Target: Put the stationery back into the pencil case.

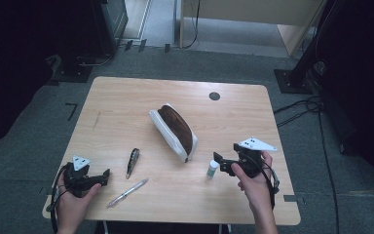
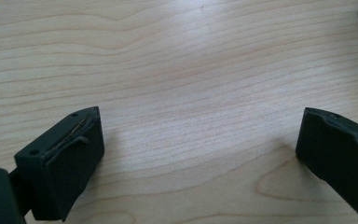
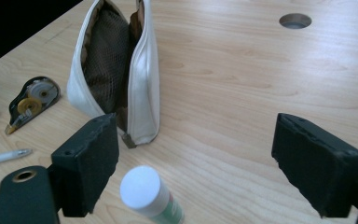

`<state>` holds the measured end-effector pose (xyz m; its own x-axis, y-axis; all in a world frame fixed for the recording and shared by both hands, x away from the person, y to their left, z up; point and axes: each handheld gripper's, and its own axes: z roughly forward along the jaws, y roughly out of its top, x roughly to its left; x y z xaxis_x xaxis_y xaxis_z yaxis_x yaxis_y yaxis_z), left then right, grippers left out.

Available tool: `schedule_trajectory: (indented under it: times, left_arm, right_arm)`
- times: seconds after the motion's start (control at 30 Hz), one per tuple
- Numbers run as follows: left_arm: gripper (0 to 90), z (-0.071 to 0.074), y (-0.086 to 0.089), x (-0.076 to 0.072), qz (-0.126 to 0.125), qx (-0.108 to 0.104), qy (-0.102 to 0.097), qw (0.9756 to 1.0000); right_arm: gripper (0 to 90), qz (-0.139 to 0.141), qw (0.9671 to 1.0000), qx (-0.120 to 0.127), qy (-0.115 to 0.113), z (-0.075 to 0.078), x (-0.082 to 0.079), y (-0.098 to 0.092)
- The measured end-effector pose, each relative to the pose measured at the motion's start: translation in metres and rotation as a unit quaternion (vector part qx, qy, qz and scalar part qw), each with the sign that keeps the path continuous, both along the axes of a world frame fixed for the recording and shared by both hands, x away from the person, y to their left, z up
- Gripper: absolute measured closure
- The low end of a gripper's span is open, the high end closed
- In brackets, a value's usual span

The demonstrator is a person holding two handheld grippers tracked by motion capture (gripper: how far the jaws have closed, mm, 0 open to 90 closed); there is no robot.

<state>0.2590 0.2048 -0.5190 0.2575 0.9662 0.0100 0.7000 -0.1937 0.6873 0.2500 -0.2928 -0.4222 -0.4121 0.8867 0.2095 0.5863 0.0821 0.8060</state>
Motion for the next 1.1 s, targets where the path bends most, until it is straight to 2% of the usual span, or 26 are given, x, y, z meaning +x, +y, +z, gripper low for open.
schedule_trajectory:
  times: [0.27,0.33,0.47,0.6,0.9,1.1]
  left_arm:
    - [1.2,0.0,0.0,0.0,0.0,0.0,0.0,1.0]
    - [1.2,0.0,0.0,0.0,0.0,0.0,0.0,1.0]
    - [1.2,0.0,0.0,0.0,0.0,0.0,0.0,1.0]
    - [1.2,0.0,0.0,0.0,0.002,0.0,0.0,1.0]
    - [1.2,0.0,0.0,0.0,0.003,0.0,0.0,1.0]
    - [1.2,0.0,0.0,0.0,0.003,-0.001,0.0,1.0]
  right_arm:
    - [21.9,0.009,0.9997,0.021,-0.006,-0.014,-0.011,0.001]
    - [23.4,0.013,0.9997,0.015,-0.011,-0.017,-0.013,0.003]
    - [26.1,0.02,0.9993,0.029,-0.009,-0.021,-0.017,0.007]
    - [26.6,0.022,0.9995,0.018,-0.011,-0.025,-0.019,0.013]
    - [31.4,0.004,0.9996,-0.019,-0.021,-0.031,-0.023,0.021]
    - [35.2,-0.004,0.9992,-0.035,-0.02,-0.036,-0.023,0.025]
